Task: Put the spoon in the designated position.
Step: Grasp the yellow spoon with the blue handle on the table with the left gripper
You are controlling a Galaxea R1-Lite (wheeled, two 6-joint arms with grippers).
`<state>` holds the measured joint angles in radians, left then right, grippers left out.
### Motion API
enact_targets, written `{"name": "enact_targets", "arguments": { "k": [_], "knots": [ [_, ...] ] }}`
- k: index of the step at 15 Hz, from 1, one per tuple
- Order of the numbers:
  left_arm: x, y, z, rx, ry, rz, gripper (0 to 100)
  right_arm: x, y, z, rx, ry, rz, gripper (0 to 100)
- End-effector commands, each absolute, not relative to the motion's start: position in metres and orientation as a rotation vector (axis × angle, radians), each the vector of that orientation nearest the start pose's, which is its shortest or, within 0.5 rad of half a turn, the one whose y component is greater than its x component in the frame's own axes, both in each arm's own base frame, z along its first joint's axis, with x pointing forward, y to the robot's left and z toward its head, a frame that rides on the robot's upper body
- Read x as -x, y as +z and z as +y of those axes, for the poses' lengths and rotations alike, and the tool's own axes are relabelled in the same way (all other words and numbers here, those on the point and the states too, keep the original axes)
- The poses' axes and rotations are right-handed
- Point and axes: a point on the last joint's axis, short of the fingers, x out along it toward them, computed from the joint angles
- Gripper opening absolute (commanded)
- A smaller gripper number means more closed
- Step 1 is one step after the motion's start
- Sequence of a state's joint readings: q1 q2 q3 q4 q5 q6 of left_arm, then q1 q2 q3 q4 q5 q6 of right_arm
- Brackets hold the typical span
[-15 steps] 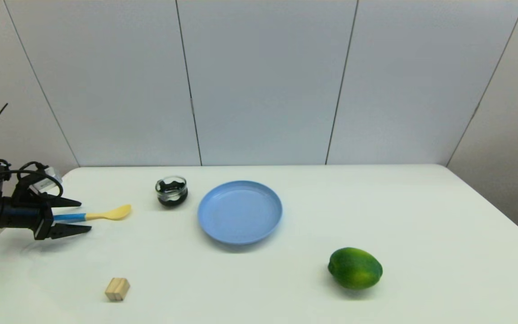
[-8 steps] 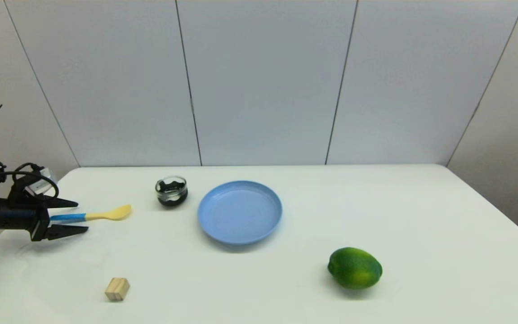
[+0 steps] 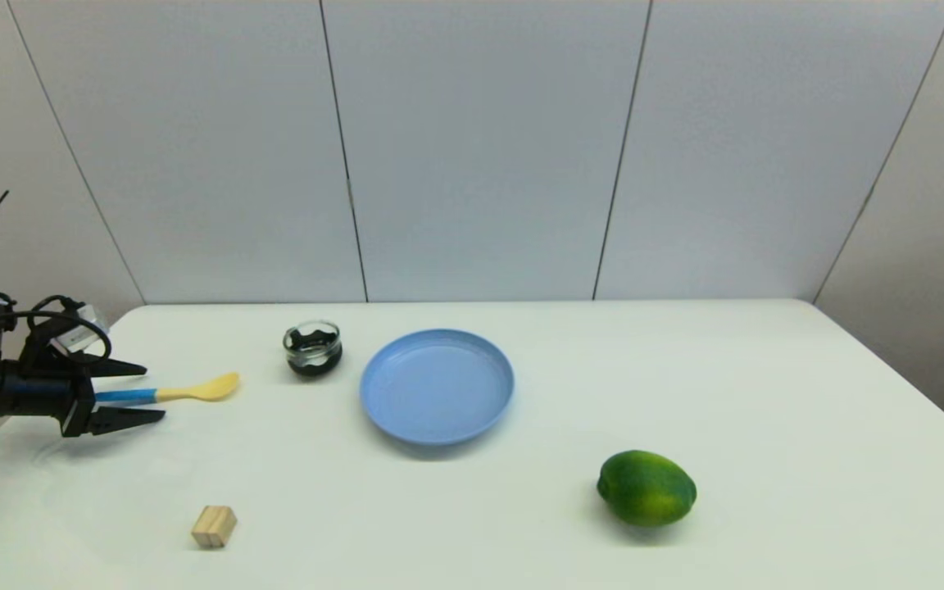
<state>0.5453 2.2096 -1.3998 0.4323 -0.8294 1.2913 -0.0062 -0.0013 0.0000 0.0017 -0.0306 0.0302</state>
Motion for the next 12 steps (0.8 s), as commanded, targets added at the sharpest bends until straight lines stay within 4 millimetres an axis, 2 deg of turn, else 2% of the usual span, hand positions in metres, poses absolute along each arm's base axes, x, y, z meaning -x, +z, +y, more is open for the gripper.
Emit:
{"name": "enact_targets", "arguments": {
  "k": [1,6,7,12],
  "knots": [
    [-0.3375,0.0734,0.1856,-0.394,-0.766,0.61,100,0.0228,0.0753,-0.0006,-0.031,-0.037,0.001,100],
    [-0.3344,0.0724,0.1844,-0.38,-0.775,0.622,100,0.0228,0.0753,-0.0006,-0.031,-0.037,0.001,100],
    [-0.3343,0.073,0.1844,-0.386,-0.776,0.619,0,0.0228,0.0753,-0.0006,-0.031,-0.037,0.001,100],
    [-0.3334,0.0717,0.1825,-0.392,-0.786,0.619,0,0.0228,0.0753,-0.0006,-0.031,-0.037,0.001,100]
  ]
}}
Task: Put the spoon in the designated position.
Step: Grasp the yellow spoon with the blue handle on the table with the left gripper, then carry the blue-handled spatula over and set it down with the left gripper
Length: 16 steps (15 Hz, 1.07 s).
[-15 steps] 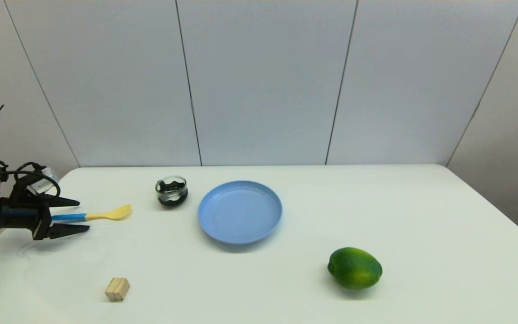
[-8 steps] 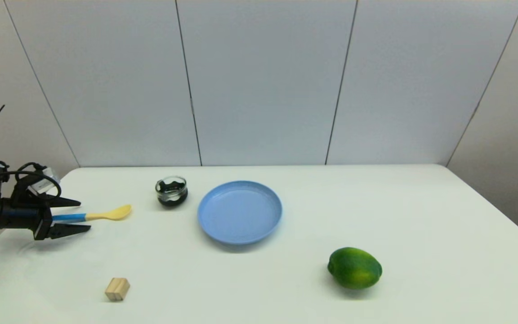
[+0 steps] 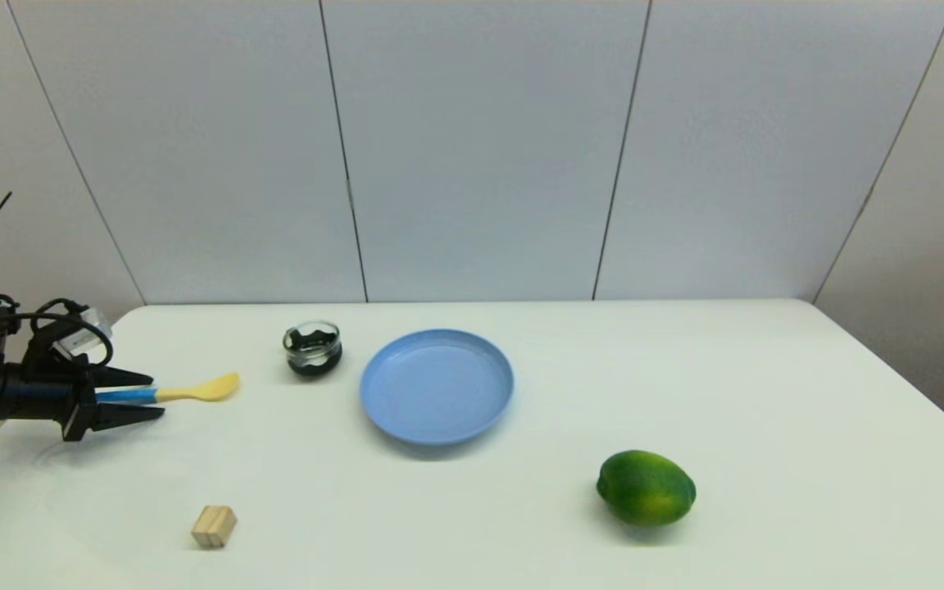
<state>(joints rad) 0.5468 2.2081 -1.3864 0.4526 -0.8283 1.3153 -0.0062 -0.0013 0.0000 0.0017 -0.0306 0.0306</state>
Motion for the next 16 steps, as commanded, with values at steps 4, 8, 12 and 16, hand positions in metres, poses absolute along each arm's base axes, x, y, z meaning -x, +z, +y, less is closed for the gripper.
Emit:
{"name": "enact_targets", "arguments": {
  "k": [4,8,12,16],
  "knots": [
    [-0.3335,0.0729,0.1832,-0.395,-0.783,0.617,0,0.0228,0.0753,-0.0006,-0.031,-0.037,0.001,100],
    [-0.3335,0.0776,0.1826,-0.406,-0.78,0.608,0,0.0228,0.0753,-0.0006,-0.031,-0.037,0.001,100],
    [-0.3323,0.0799,0.1825,-0.41,-0.776,0.606,0,0.0228,0.0753,-0.0006,-0.031,-0.037,0.001,100],
    [-0.3318,0.0787,0.1822,-0.404,-0.779,0.608,0,0.0228,0.0753,-0.0006,-0.031,-0.037,0.001,100]
  ]
}}
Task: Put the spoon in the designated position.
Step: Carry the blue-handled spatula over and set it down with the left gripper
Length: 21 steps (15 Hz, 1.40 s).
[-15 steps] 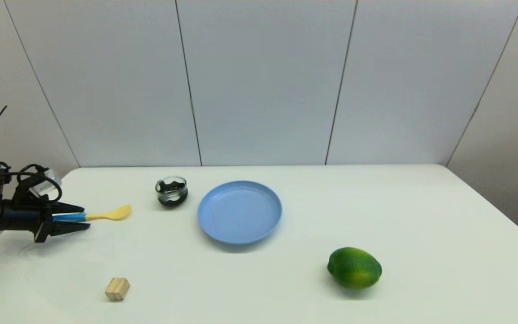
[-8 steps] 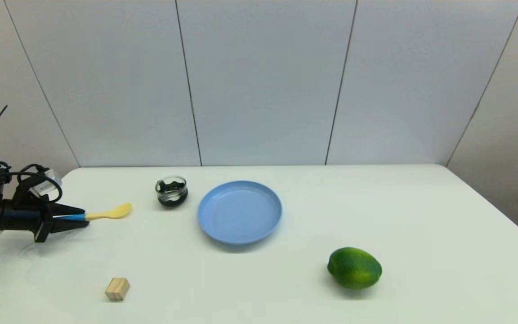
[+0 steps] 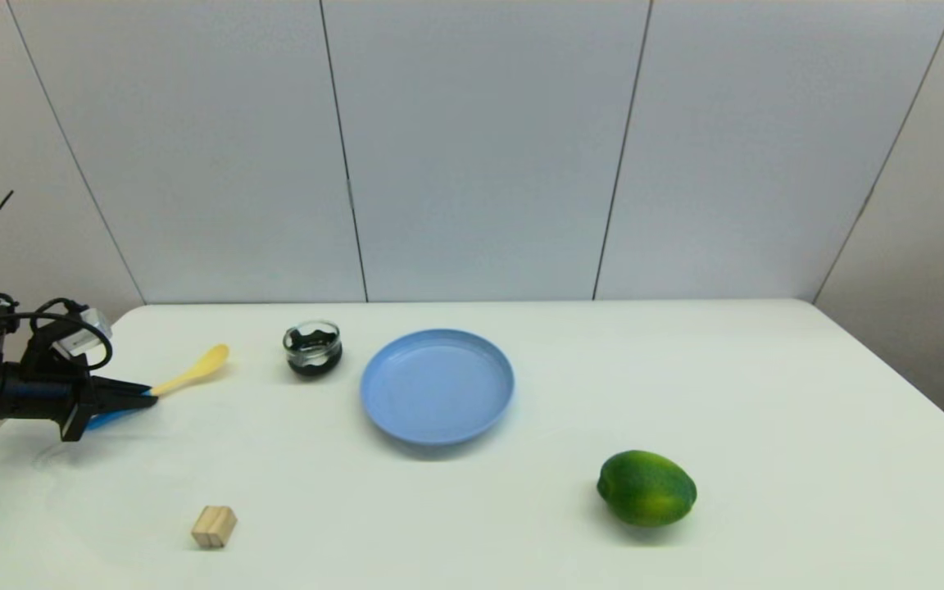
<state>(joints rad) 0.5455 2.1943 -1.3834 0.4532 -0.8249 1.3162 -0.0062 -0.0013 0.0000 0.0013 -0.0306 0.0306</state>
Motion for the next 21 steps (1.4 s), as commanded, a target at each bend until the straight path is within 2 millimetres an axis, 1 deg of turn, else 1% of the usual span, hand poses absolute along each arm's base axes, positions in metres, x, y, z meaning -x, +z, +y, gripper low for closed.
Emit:
{"name": "enact_targets", "arguments": {
  "k": [1,3,5,10,12,14,17,20,21],
  "knots": [
    [-0.332,0.079,0.182,-0.403,-0.779,0.609,0,0.023,0.075,-0.001,-0.031,-0.037,0.001,100],
    [-0.331,0.082,0.182,-0.4,-0.778,0.606,0,0.023,0.075,-0.001,-0.031,-0.037,0.001,100],
    [-0.331,0.091,0.181,-0.413,-0.769,0.592,0,0.023,0.075,-0.001,-0.031,-0.037,0.001,100],
    [-0.324,0.12,0.176,-0.446,-0.736,0.557,0,0.023,0.075,-0.001,-0.031,-0.037,0.001,100],
    [-0.322,0.134,0.169,-0.455,-0.729,0.54,0,0.023,0.075,-0.001,-0.031,-0.037,0.001,100],
    [-0.318,0.151,0.157,-0.451,-0.732,0.528,0,0.023,0.075,-0.001,-0.031,-0.037,0.001,100],
    [-0.312,0.181,0.128,-0.435,-0.75,0.503,0,0.023,0.075,-0.001,-0.031,-0.037,0.001,100],
    [-0.305,0.206,0.097,-0.394,-0.771,0.486,0,0.023,0.075,-0.001,-0.031,-0.037,0.001,100],
    [-0.301,0.217,0.082,-0.37,-0.784,0.479,0,0.023,0.075,-0.001,-0.031,-0.037,0.001,100]
  ]
}}
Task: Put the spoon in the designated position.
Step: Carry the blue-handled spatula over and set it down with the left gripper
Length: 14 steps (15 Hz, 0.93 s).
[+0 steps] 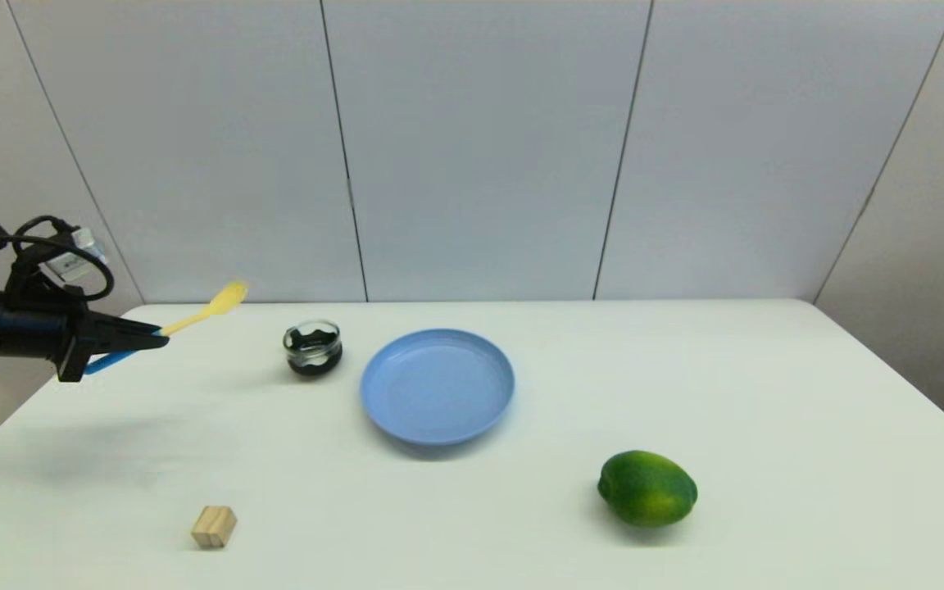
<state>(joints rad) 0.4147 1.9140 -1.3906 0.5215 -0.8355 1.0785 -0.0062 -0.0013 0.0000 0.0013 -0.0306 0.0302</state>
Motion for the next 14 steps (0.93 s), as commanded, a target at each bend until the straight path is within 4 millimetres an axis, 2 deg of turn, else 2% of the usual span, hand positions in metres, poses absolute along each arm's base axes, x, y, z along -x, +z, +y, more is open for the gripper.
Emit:
{"name": "enact_targets", "arguments": {
  "k": [1,4,8,14],
  "knots": [
    [-0.297,0.224,0.071,-0.346,-0.797,0.479,0,0.023,0.075,-0.001,-0.031,-0.037,0.001,100],
    [-0.288,0.242,0.038,-0.282,-0.843,0.482,0,0.023,0.075,-0.001,-0.031,-0.037,0.001,100],
    [-0.278,0.255,-0.01,-0.189,-0.905,0.537,0,0.023,0.075,-0.001,-0.031,-0.037,0.001,100],
    [-0.264,0.266,-0.077,-0.129,-0.826,0.663,0,0.023,0.075,-0.001,-0.031,-0.037,0.001,100]
  ]
}}
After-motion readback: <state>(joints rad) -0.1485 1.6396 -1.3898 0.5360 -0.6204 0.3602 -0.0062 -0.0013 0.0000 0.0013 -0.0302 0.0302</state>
